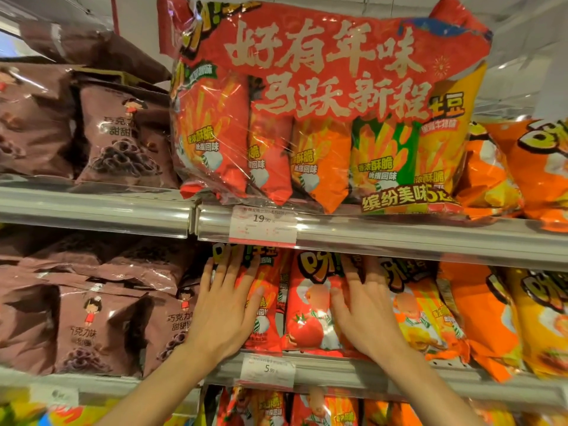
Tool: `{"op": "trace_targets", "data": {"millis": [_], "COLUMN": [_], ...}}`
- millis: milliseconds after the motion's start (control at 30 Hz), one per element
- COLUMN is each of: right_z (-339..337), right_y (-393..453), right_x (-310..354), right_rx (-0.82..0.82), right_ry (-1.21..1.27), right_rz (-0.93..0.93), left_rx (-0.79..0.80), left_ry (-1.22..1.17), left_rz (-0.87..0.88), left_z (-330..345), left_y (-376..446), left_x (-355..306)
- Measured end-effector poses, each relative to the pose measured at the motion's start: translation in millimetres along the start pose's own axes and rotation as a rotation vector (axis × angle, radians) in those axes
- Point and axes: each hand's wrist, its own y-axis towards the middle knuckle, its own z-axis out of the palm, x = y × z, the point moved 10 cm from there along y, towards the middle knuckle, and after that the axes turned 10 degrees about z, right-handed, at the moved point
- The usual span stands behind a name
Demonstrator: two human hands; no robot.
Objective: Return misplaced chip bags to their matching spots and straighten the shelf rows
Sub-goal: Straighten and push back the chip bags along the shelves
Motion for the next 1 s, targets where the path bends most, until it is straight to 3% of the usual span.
{"op": "trace_targets", "data": {"millis": [100, 400, 533, 667, 867, 1000], "right_z": [6.0, 36.5, 33.4, 12.2, -32.8, -75.9], "right_y": [-11.4, -12.4, -12.7, -17.5, -13.3, -9.5], "right_x": [28.5, 48.8, 51.1, 39.2, -24.2, -75.1], "right_rx": [-0.105, 0.004, 0.026, 0.077, -0.060, -0.245], "right_ry": [-0.106, -0.245, -0.188, 0.037, 0.096, -0.038], "right_rz": [-0.107, -0.185, -0.211, -0.225, -0.196, -0.258], "left_rx": [0.005, 0.019, 0.006, -0.035, -0.222, -0.178], "left_ry": [0.003, 0.005, -0.028, -0.056, -0.251, -0.486], "left_rz": [0.003, 0.011, 0.022, -0.002, -0.010, 0.019], "left_z": [0.9, 2.0, 0.5, -9.7, -40.6, -25.0], "left_y": [0.2, 0.4, 0.6, -0.9, 12.0, 32.5], "left_x": [-0.1, -0.3, 1.5, -2.4, -63.3, -140.5]}}
